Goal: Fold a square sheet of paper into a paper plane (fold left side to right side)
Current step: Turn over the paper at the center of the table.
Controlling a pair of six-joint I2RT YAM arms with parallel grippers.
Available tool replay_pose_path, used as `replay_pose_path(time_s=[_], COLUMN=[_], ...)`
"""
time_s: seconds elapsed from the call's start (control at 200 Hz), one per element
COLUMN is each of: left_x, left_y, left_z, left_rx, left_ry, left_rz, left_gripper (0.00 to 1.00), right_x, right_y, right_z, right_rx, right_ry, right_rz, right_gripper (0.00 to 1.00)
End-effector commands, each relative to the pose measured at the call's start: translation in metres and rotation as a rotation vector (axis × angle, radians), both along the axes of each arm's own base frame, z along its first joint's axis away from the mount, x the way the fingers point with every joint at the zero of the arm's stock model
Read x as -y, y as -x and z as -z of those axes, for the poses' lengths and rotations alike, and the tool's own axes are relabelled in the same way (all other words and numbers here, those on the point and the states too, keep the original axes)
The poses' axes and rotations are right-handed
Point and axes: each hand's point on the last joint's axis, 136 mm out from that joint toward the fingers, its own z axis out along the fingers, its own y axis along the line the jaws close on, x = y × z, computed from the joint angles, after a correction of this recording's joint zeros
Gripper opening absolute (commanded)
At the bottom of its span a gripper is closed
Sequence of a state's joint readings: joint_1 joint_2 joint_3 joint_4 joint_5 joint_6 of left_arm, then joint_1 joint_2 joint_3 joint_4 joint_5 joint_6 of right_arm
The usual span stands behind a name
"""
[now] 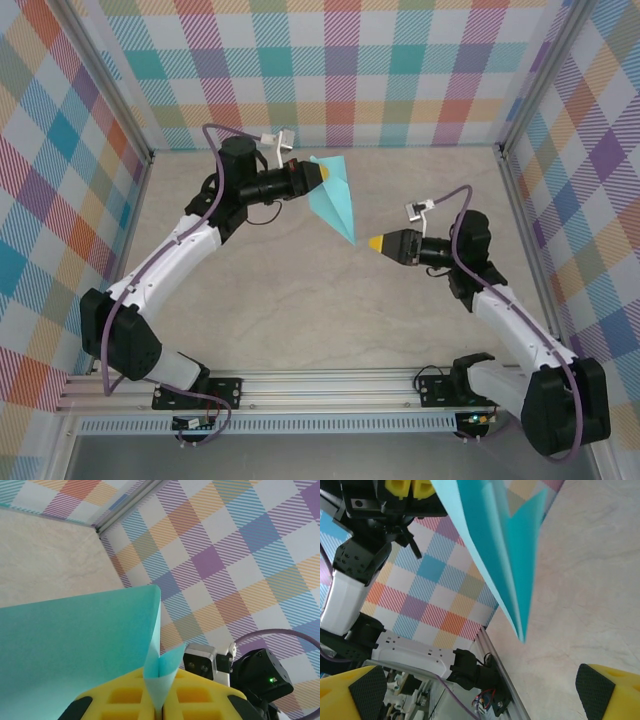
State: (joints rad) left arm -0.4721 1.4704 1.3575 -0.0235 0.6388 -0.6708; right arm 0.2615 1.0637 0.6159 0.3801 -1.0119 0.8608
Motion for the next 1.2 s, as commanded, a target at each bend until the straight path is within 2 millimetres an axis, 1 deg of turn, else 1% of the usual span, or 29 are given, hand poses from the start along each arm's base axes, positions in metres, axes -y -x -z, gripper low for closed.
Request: replay_pose_path(time_s=[0.0, 0.09, 0.155, 0.315, 0.35, 0.42, 0.585, 0.715, 0.82, 0.87, 0.905, 0.95, 1.01, 1.11, 1.165, 1.185, 1.195], left_x=[0.004, 0.004, 0.005, 0.003, 0.003, 0.005, 0.011, 0.011, 0.008, 0.007, 0.006, 0.005, 0.003, -0.008, -0.021, -0.026, -0.03], left_y=[0.017, 0.022, 0.025, 0.029, 0.03, 0.031, 0.031, 0.032, 0.033, 0.032, 0.032, 0.032, 0.031, 0.031, 0.031, 0.029, 0.031], left_z=[-0.028, -0.034, -0.038, -0.04, -0.04, -0.035, -0.017, -0.007, 0.0, 0.004, 0.008, 0.012, 0.016, 0.022, 0.028, 0.027, 0.032], left_rx=[0.022, 0.019, 0.021, 0.017, 0.012, 0.002, -0.033, -0.044, -0.048, -0.049, -0.053, -0.057, -0.053, -0.03, -0.017, 0.003, -0.014], left_ry=[0.077, 0.114, 0.126, 0.127, 0.125, 0.118, 0.1, 0.09, 0.068, 0.053, 0.043, 0.027, 0.0, -0.085, -0.167, -0.192, -0.216], left_rz=[0.056, 0.07, 0.077, 0.082, 0.086, 0.091, 0.103, 0.094, 0.078, 0.072, 0.068, 0.063, 0.049, 0.004, -0.051, -0.078, -0.09], left_gripper=[0.1, 0.1, 0.11, 0.11, 0.11, 0.12, 0.12, 0.12, 0.13, 0.14, 0.16, 0.23, 0.33, 0.51, 0.59, 0.61, 0.62], right_x=[-0.019, -0.032, -0.039, -0.042, -0.042, -0.045, -0.047, -0.045, -0.042, -0.04, -0.038, -0.035, -0.031, -0.02, -0.011, -0.008, -0.006], right_y=[-0.008, -0.015, -0.019, -0.025, -0.025, -0.023, -0.016, -0.011, -0.005, -0.003, -0.001, 0.001, 0.003, 0.005, 0.006, 0.005, 0.006], right_z=[-0.022, -0.025, -0.023, -0.017, -0.018, -0.02, -0.023, -0.021, -0.016, -0.015, -0.013, -0.011, -0.005, 0.017, 0.032, 0.037, 0.041], right_rx=[0.084, 0.086, 0.083, 0.078, 0.081, 0.085, 0.093, 0.085, 0.078, 0.076, 0.077, 0.075, 0.072, 0.035, 0.005, 0.005, -0.004], right_ry=[-0.024, -0.024, -0.019, -0.009, -0.013, -0.019, -0.023, -0.01, 0.02, 0.036, 0.05, 0.074, 0.125, 0.261, 0.351, 0.387, 0.409], right_rz=[-0.04, -0.062, -0.073, -0.06, -0.06, -0.074, -0.089, -0.087, -0.081, -0.07, -0.064, -0.053, -0.031, 0.016, 0.04, 0.052, 0.057], right_gripper=[1.0, 1.0, 1.0, 1.0, 0.97, 0.9, 0.6, 0.38, 0.24, 0.2, 0.18, 0.15, 0.14, 0.13, 0.13, 0.13, 0.13])
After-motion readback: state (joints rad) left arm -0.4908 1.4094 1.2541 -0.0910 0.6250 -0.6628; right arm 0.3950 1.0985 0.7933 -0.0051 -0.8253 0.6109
